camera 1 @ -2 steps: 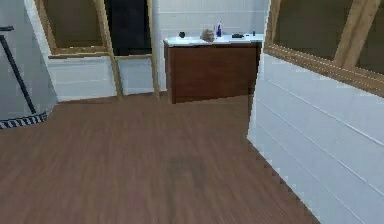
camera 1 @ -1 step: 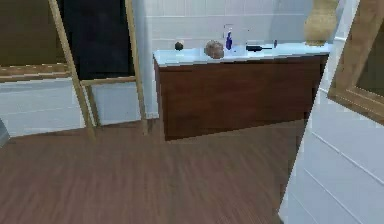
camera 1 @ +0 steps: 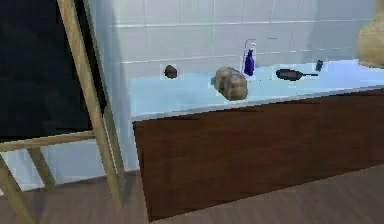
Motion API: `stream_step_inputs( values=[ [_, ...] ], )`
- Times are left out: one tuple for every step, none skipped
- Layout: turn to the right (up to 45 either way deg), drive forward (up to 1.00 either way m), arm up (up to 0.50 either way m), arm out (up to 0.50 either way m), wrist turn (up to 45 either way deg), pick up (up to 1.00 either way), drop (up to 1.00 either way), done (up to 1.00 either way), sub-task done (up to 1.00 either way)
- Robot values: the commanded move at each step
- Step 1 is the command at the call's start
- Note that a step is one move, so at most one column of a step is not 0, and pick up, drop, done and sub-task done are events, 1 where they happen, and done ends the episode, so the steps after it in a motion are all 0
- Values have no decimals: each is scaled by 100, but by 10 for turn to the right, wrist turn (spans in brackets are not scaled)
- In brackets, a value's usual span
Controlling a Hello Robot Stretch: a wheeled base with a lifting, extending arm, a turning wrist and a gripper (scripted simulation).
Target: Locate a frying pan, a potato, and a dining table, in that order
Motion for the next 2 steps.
stream_step_inputs(
  values=[
    [-150,0,0,0,0,0,0,0,0],
    [0,10,0,0,0,0,0,0,0]
  ],
)
